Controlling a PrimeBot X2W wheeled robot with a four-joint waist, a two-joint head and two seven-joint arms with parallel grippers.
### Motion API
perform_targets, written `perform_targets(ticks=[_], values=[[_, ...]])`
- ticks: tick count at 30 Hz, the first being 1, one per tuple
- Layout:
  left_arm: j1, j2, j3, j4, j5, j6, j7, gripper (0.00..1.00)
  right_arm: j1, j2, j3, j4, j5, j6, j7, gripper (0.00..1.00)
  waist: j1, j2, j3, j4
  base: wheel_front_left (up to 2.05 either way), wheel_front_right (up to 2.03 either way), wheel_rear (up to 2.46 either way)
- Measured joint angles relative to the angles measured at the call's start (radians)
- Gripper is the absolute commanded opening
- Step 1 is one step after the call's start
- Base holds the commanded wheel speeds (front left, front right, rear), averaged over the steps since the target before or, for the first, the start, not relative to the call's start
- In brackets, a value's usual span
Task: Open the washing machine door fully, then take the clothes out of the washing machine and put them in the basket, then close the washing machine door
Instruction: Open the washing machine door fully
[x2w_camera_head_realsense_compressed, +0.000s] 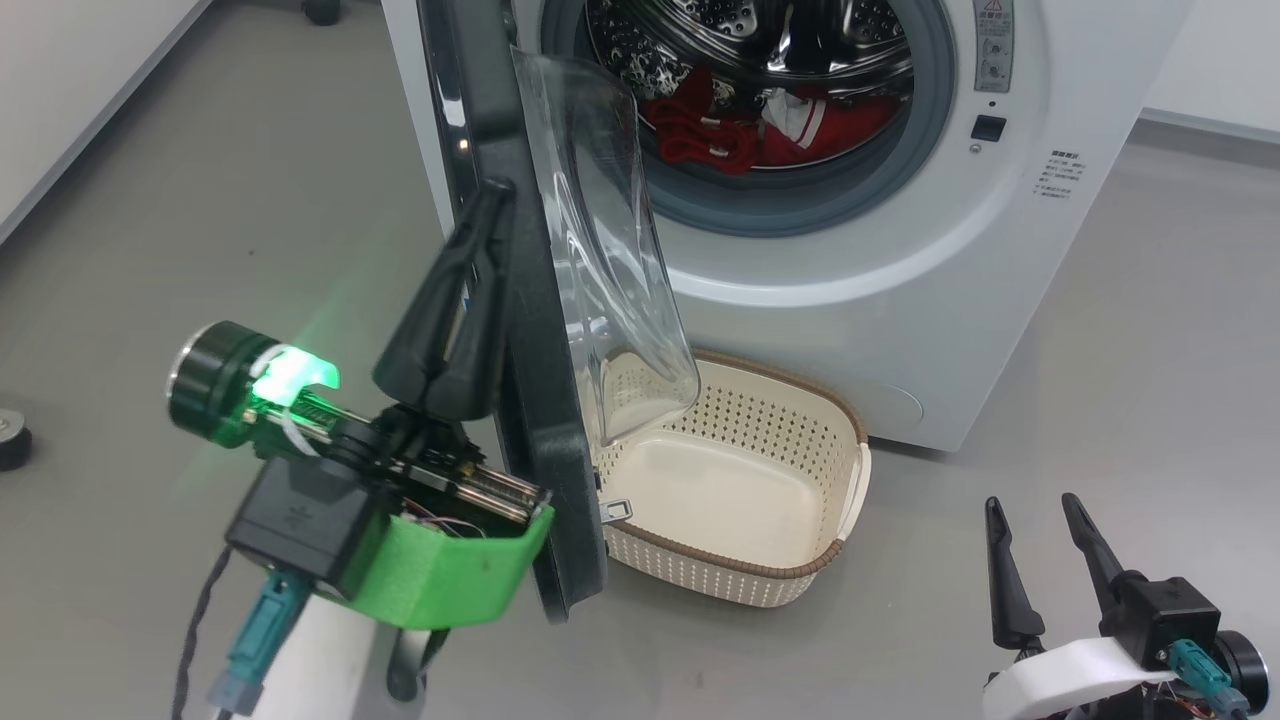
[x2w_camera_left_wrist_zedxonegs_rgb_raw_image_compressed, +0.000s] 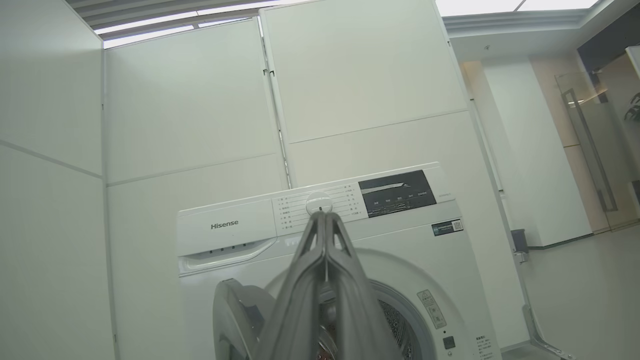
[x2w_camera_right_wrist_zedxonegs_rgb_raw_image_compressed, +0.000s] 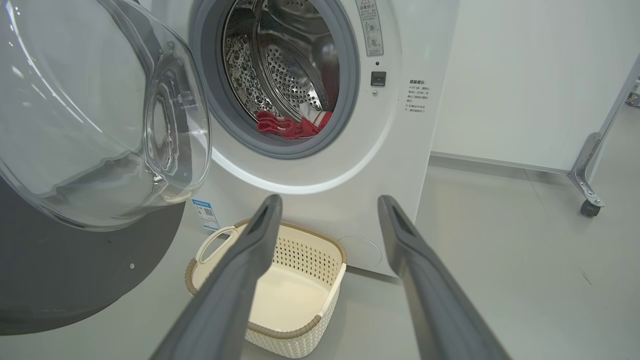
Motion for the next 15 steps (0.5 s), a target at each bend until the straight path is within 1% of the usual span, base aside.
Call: perform_targets(ticks=[5, 7, 11, 15], values=[[0.027, 0.002, -0.113, -0.022, -0.036, -0.054, 0.002, 0.00, 0.000, 0.002, -0.001, 0.000, -0.004, 0.002, 0.000, 1.00, 0.0000, 0.0000, -0.001, -0.001, 0.00, 0.00, 0.00], [0.055, 0.003, -0.151, -0.025, -0.052, -0.072, 0.025, 0.00, 0.000, 0.003, -0.001, 0.000, -0.008, 0.003, 0.000, 1.00, 0.0000, 0.0000, -0.001, -0.001, 0.00, 0.00, 0.00], [0.103, 0.010, -0.222, -0.025, -0.105, -0.090, 0.083, 0.00, 0.000, 0.005, -0.001, 0.001, -0.009, 0.009, 0.000, 1.00, 0.0000, 0.0000, 0.000, -0.001, 0.00, 0.00, 0.00], [0.158, 0.013, -0.302, 0.005, -0.148, -0.103, 0.161, 0.00, 0.000, 0.008, -0.002, 0.002, -0.009, 0.011, 0.000, 1.00, 0.0000, 0.0000, 0.001, -0.001, 0.00, 0.00, 0.00]])
